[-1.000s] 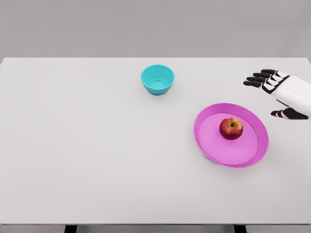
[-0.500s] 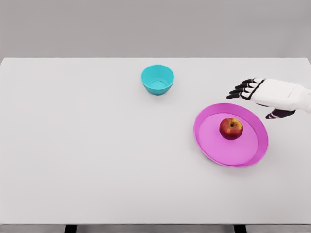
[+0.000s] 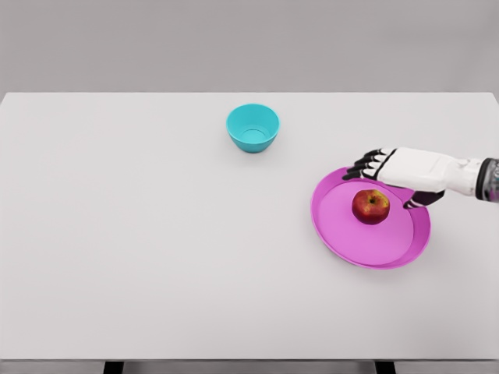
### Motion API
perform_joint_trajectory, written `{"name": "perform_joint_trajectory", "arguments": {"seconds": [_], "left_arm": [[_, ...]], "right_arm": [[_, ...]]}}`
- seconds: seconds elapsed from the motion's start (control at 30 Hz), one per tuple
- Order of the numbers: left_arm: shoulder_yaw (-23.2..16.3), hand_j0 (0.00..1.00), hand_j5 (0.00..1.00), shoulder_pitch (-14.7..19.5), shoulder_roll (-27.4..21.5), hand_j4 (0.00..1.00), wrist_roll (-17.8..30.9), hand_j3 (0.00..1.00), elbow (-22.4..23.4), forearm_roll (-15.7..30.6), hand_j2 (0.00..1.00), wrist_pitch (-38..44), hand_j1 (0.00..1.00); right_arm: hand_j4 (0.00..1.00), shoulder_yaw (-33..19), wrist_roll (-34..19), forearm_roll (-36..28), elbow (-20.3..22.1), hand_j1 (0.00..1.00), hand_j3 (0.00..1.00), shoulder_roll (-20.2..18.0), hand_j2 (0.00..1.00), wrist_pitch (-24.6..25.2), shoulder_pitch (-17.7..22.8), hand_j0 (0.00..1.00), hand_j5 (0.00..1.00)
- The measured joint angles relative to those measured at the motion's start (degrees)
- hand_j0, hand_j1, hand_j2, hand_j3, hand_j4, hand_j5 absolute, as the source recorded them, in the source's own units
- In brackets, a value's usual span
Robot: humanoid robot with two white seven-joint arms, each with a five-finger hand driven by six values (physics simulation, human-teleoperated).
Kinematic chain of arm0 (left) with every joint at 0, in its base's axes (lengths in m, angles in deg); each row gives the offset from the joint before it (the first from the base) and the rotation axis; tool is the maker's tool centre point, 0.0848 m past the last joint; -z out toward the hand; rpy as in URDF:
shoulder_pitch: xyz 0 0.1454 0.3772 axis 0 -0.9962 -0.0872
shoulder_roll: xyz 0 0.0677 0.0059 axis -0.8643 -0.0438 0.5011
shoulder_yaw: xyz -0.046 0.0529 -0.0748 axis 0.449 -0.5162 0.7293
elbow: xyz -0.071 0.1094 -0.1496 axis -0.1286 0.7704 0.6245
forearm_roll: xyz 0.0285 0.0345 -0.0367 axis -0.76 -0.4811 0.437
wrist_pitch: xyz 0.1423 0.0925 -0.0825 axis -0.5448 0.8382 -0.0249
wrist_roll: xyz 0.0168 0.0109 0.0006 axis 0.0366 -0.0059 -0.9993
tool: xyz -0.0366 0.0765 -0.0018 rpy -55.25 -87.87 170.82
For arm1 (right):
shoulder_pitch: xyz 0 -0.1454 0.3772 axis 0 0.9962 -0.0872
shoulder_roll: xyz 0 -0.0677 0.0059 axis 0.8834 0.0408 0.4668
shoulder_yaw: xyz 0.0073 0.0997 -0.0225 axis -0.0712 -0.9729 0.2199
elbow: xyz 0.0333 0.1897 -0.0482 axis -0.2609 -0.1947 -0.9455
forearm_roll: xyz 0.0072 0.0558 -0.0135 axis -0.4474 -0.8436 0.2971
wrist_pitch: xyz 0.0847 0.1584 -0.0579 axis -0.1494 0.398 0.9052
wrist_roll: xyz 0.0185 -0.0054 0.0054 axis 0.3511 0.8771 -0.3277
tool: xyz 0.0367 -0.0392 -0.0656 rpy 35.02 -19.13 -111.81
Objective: Put the apple from the pink plate into the blue bowl with your right arm
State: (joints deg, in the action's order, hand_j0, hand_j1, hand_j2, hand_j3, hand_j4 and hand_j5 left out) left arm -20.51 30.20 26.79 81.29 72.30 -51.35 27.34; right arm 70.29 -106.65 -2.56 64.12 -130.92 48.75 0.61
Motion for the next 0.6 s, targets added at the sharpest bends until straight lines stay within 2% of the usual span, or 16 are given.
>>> {"name": "perform_joint_trajectory", "arguments": {"seconds": [0.6], "left_arm": [[0.0,1.00,1.00,0.0,0.0,1.00,0.0,1.00,0.0,0.0,1.00,0.0,1.00]], "right_arm": [[1.00,3.9,0.0,0.0,0.0,1.00,1.00,-0.1,1.00,0.0,0.1,1.00,1.00]]}}
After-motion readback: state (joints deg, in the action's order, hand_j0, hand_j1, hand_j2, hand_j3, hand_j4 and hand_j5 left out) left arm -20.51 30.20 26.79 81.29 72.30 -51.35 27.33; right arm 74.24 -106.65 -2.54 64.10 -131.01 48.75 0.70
